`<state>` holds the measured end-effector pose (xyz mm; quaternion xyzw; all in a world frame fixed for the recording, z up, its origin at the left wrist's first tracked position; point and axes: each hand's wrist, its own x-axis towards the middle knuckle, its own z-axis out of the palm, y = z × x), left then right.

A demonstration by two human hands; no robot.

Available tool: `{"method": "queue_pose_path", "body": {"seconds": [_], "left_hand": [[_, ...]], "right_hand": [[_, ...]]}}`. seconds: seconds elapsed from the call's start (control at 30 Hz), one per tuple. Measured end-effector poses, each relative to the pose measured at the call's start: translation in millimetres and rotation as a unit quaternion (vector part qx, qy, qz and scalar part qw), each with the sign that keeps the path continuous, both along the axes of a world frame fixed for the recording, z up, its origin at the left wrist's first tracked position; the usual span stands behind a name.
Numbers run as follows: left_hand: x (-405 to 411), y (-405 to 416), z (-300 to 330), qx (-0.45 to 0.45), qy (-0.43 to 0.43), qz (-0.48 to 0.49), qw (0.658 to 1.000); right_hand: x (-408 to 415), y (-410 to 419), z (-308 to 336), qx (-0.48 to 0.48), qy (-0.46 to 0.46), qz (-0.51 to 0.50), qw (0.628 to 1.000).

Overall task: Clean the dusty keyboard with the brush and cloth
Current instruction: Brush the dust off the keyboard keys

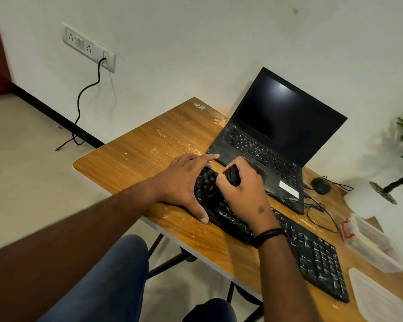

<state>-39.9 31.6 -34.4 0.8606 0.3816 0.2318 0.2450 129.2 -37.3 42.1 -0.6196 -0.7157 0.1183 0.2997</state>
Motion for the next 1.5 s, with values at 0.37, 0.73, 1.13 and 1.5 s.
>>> {"method": "queue_pose_path", "body": {"seconds": [0.37, 0.73, 1.13, 1.5], "left_hand": [[0.2, -1.3, 1.3, -0.005, -0.003, 0.002, 1.000], [-0.2, -2.8, 3.5, -0.003, 0.002, 0.004, 1.000], [0.6, -1.7, 2.2, -0.001, -0.001, -0.004, 1.000], [1.3, -1.6, 3.0, -0.011, 0.009, -0.003, 1.000]], "right_hand": [[27.9, 13.0, -1.0, 0.128, 0.147, -0.198, 0.961], [21.6, 25.0, -11.2, 0.080, 0.093, -0.144, 0.982], [29.8, 22.0, -21.1, 0.037, 0.186, -0.182, 0.965], [28.8, 21.3, -15.9, 0.074, 0.157, -0.168, 0.971]]}}
